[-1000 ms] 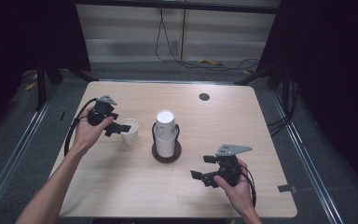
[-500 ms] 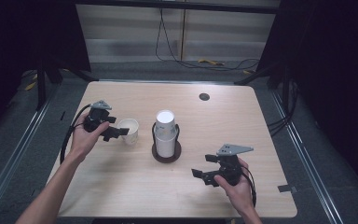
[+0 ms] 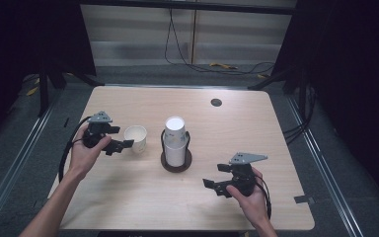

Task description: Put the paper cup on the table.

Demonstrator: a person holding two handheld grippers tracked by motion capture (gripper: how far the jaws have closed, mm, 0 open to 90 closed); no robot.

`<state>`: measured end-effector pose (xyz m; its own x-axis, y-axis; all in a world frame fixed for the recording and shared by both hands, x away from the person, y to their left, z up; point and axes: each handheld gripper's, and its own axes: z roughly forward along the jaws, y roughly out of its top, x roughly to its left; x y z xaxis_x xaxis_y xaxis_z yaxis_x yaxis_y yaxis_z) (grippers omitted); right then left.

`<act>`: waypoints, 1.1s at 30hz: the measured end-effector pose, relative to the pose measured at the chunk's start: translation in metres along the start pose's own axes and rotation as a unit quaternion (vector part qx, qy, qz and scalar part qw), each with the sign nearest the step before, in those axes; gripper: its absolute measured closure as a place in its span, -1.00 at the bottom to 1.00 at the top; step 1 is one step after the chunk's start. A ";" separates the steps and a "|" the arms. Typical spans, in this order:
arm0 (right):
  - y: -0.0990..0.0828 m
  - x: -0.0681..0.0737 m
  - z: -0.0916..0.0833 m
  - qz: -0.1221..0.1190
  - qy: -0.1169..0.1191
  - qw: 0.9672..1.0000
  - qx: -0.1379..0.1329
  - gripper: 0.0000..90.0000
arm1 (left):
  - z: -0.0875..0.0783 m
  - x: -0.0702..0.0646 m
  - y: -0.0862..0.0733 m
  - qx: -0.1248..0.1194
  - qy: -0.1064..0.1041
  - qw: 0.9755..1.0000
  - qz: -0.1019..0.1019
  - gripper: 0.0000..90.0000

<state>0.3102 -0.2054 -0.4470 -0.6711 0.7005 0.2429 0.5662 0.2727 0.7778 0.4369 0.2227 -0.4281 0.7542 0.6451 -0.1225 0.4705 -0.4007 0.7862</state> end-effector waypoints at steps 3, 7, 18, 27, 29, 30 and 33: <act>-0.001 0.001 0.000 0.001 0.001 1.000 0.001 -0.64 | -0.002 -0.007 -0.007 -0.002 0.001 1.000 0.010 -0.61; -0.002 0.001 0.000 0.000 0.001 1.000 0.001 -0.64 | -0.007 -0.013 -0.014 -0.013 0.004 1.000 0.010 -0.61; -0.003 -0.001 0.000 0.006 -0.001 1.000 0.001 -0.64 | -0.018 -0.033 -0.023 -0.054 -0.001 0.999 -0.004 -0.58; -0.003 0.000 -0.001 0.005 -0.002 1.000 -0.003 -0.64 | -0.021 -0.054 -0.033 -0.073 -0.018 0.997 -0.004 -0.55; -0.003 0.000 -0.001 0.007 -0.002 1.000 -0.004 -0.64 | -0.021 -0.056 -0.036 -0.069 -0.020 0.997 -0.002 -0.55; -0.003 0.000 -0.001 0.006 -0.002 1.000 -0.004 -0.64 | -0.020 -0.057 -0.037 -0.068 -0.023 0.997 -0.002 -0.55; -0.003 0.000 -0.001 0.007 -0.002 1.000 -0.004 -0.64 | -0.019 -0.059 -0.043 -0.085 -0.036 0.996 -0.016 -0.55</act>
<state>0.3083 -0.2071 -0.4493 -0.6608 0.7069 0.2522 0.5724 0.2572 0.7786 0.3635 0.2144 -0.4429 0.7740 0.6050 -0.1866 0.4143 -0.2611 0.8719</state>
